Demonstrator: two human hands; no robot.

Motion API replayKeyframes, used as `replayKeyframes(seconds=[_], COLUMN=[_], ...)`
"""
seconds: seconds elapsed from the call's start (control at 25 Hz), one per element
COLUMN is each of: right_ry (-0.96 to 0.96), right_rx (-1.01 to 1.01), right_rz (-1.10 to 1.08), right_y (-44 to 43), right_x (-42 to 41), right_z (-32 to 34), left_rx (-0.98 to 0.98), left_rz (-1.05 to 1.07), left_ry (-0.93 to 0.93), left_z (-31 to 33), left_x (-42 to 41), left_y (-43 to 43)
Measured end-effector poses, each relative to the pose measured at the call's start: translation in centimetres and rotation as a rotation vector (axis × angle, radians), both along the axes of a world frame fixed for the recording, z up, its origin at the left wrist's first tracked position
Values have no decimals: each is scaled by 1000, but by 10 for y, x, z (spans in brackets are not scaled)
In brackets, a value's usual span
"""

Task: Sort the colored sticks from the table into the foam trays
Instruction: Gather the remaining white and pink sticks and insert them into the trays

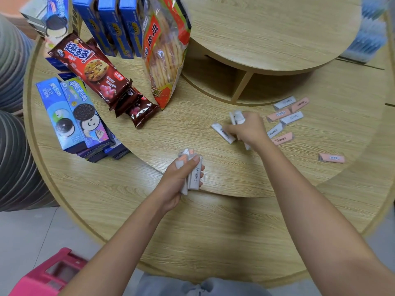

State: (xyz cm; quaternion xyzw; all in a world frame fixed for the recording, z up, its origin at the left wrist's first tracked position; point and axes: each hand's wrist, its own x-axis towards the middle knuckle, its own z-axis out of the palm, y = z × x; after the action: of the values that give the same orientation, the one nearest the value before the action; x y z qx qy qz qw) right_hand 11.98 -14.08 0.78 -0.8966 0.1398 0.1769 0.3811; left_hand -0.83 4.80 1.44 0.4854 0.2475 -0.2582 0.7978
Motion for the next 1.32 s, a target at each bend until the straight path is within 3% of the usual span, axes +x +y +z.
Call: replayKeyframes(seconds=[0.2,0.4,0.52,0.76,0.92,1.04,1.32], right_ry=[100,170,177,393,419,293,-2], right_rx=[-324,-216,-3,780,985,934,532], right_rz=[152,129,7,-289,-417,-613,-967], right_y=[23,28,26,-4,-26,-43,-126], right_x=[-6,-8,-27,-114,-205,-274,-420], right_z=[-8,-5,6,33,27,28,34], left_rx=[2,2,-10,-8,-10,14,72], left_rz=[4,51,55,28,-122,-361,-809], left_ry=[-8,13,7,-16,-16,-30,-107], left_z=[1,2,5,24,25,20,28], left_x=[-4,-11,-18,-47,-82,-106,-174], left_y=[0,4,0,-21,-41,-66,-196])
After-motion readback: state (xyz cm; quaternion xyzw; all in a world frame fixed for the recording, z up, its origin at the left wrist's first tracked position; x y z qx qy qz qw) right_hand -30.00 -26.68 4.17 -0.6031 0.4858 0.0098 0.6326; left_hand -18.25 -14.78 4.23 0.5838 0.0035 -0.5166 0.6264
